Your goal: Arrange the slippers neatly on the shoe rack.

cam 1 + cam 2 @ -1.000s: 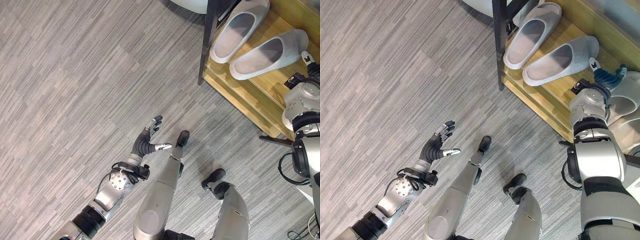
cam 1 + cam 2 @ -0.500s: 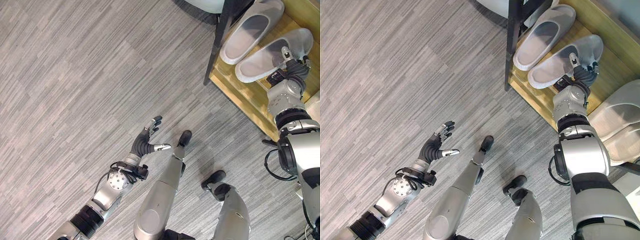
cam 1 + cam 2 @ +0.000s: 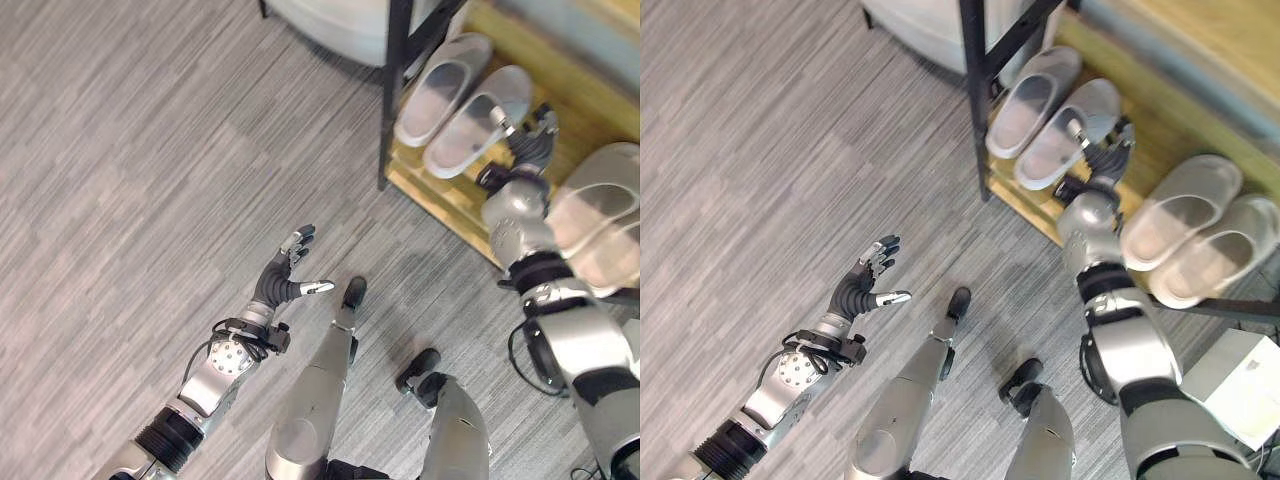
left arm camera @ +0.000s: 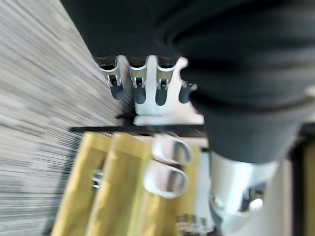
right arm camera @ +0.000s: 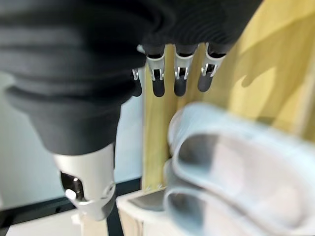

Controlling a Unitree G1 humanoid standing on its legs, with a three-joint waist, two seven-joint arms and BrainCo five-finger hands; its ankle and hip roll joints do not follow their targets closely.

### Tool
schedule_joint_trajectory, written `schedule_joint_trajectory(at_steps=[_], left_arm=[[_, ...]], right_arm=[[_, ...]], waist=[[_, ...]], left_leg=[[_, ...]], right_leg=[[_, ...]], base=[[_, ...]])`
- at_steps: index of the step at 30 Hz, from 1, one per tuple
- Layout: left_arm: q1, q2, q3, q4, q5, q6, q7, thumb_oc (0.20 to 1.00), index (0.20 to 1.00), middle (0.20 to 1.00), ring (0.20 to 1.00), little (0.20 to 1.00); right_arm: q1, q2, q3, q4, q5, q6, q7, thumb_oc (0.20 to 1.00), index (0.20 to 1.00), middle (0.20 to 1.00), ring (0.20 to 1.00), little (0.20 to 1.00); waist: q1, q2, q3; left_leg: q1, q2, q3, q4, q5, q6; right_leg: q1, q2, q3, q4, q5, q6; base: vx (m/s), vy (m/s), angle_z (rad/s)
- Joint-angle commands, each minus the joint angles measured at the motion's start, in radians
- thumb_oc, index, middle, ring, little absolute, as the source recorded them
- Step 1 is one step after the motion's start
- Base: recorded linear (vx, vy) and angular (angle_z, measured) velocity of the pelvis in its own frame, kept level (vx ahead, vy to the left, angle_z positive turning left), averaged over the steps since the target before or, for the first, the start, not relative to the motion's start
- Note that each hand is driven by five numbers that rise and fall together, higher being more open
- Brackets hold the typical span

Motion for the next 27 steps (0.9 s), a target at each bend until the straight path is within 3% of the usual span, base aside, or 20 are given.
schedule_joint_trajectory(at_steps=[1,2,4,7,14,24,25,27], left_arm=[[-0.002,-0.017,0.016,-0.023,-0.046,-0.017,-0.028,1.000,1.000,1.000,1.000,1.000],[0.026,-0.042,0.042,-0.027,-0.081,-0.002,-0.044,1.000,1.000,1.000,1.000,1.000],[0.077,-0.098,0.080,-0.006,-0.137,0.029,-0.066,1.000,1.000,1.000,1.000,1.000],[0.127,-0.147,0.140,0.024,-0.155,0.060,-0.060,1.000,1.000,1.000,1.000,1.000],[0.193,-0.148,0.184,0.038,-0.019,0.096,-0.090,1.000,1.000,1.000,1.000,1.000],[0.137,-0.022,0.035,0.055,0.248,0.137,-0.286,1.000,1.000,1.000,1.000,1.000],[0.057,0.013,-0.040,0.012,0.270,0.131,-0.336,1.000,1.000,1.000,1.000,1.000],[-0.119,0.020,-0.162,-0.109,0.169,0.110,-0.389,1.000,1.000,1.000,1.000,1.000]], right_arm=[[0.005,-0.054,0.020,-0.071,-0.096,-0.026,0.039,1.000,1.000,1.000,1.000,1.000],[0.128,-0.013,0.038,-0.198,-0.115,-0.030,0.088,1.000,1.000,1.000,1.000,1.000],[0.352,0.036,0.060,-0.393,-0.151,-0.018,0.175,1.000,1.000,1.000,1.000,1.000],[0.580,0.028,0.046,-0.572,-0.227,0.020,0.260,1.000,1.000,1.000,1.000,1.000],[0.876,-0.022,0.010,-0.704,-0.356,0.060,0.394,1.000,1.000,1.000,1.000,1.000],[1.036,-0.077,0.005,-0.681,-0.417,0.105,0.524,1.000,1.000,1.000,1.000,1.000],[1.042,-0.091,0.008,-0.672,-0.424,0.109,0.539,1.000,1.000,1.000,1.000,1.000],[1.042,-0.099,0.029,-0.639,-0.423,0.104,0.553,1.000,1.000,1.000,1.000,1.000]], waist=[[0.025,-0.032,0.000],[-0.001,-0.036,-0.021],[-0.046,-0.049,-0.068],[-0.109,-0.058,-0.135],[-0.198,-0.052,-0.228],[-0.293,-0.026,-0.307],[-0.312,-0.021,-0.315],[-0.353,-0.012,-0.328]], left_leg=[[0.082,0.045,0.013,0.066,-0.243,-0.038],[0.123,0.054,0.032,0.018,-0.198,-0.035],[0.199,0.079,0.053,-0.052,-0.168,-0.042],[0.299,0.099,0.080,-0.133,-0.142,-0.049],[0.452,0.119,0.152,-0.226,-0.136,-0.051],[0.538,0.131,0.235,-0.283,-0.143,-0.052],[0.538,0.131,0.244,-0.283,-0.145,-0.052],[0.544,0.125,0.256,-0.283,-0.153,-0.050]], right_leg=[[0.137,-0.015,0.043,-0.180,0.054,0.064],[0.168,-0.005,0.043,-0.240,0.104,0.064],[0.227,0.013,0.045,-0.321,0.142,0.070],[0.312,0.039,0.050,-0.428,0.181,0.081],[0.404,0.068,0.099,-0.524,0.210,0.091],[0.421,0.083,0.171,-0.577,0.244,0.107],[0.415,0.084,0.180,-0.579,0.248,0.110],[0.410,0.079,0.194,-0.578,0.256,0.117]], base=[[-0.07,0.023,-0.40],[-0.07,0.005,-0.36],[0.03,-0.014,-0.33],[0.08,-0.026,-0.52],[0.06,0.005,-0.34],[0.03,0.014,-0.30],[0.03,0.023,-0.33],[0.05,0.024,-0.17]])
